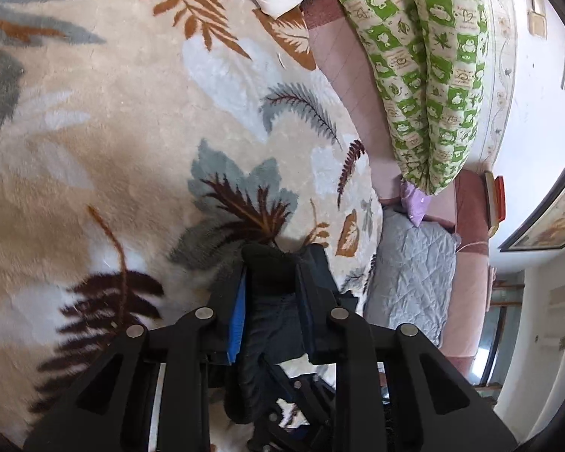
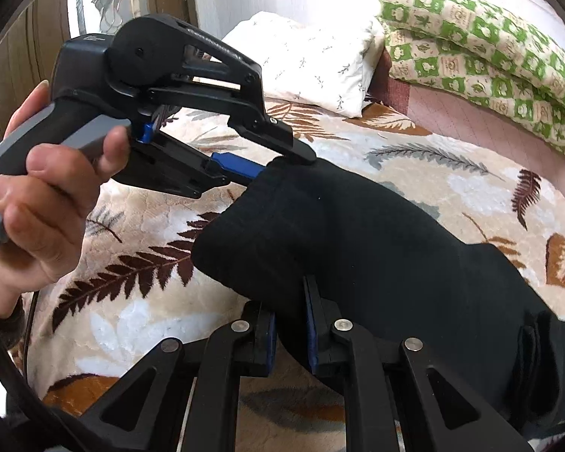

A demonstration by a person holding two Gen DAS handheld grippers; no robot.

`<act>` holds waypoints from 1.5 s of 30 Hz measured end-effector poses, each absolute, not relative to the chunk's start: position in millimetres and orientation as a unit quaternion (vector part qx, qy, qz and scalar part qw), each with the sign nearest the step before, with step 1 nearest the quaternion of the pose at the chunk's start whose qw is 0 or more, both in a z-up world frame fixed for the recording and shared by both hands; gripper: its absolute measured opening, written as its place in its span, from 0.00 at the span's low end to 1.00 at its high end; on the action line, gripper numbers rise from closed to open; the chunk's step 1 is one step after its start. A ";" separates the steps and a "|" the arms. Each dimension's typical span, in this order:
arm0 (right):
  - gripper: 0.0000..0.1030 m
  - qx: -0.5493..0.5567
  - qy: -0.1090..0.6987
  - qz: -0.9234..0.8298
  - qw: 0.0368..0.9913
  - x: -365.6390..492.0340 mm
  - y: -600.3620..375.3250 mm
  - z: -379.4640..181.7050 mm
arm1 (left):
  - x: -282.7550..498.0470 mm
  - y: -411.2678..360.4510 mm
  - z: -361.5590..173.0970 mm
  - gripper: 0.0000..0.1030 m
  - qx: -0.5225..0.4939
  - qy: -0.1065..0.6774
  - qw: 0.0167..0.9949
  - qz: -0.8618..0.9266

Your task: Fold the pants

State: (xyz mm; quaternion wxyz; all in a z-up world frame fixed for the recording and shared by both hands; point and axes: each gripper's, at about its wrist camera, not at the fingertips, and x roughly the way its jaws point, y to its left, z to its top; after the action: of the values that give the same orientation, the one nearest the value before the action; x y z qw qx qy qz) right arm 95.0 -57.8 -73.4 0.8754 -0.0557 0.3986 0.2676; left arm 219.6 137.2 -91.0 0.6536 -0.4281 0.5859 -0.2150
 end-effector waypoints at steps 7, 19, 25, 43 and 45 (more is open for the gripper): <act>0.12 -0.013 0.386 0.265 0.883 91.2 -75.8 -58.6 | 216.4 122.7 -63.8 0.21 -0.413 0.589 0.665 -0.202; 0.12 0.083 0.354 0.256 0.896 80.1 -147.5 -27.6 | 209.1 34.1 -7.6 0.21 -0.354 0.594 0.685 -0.227; 0.12 0.147 0.344 0.243 0.895 71.3 -207.1 -23.7 | 203.3 -35.6 7.1 0.21 -0.309 0.605 0.691 -0.247; 0.12 0.305 0.338 0.184 0.871 64.8 -351.1 -60.5 | 199.3 -210.8 -12.9 0.21 -0.186 0.658 0.666 -0.297; 0.12 0.307 0.332 0.184 0.873 63.8 -357.0 -60.9 | 203.4 -212.4 -12.8 0.21 -0.183 0.659 0.666 -0.297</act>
State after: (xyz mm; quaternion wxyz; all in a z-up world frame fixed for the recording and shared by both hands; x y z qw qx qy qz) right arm 63.8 -357.0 -60.9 0.8730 0.3068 0.3318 0.1837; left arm 203.4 -212.4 -12.8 0.6661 -0.1834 0.6592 -0.2969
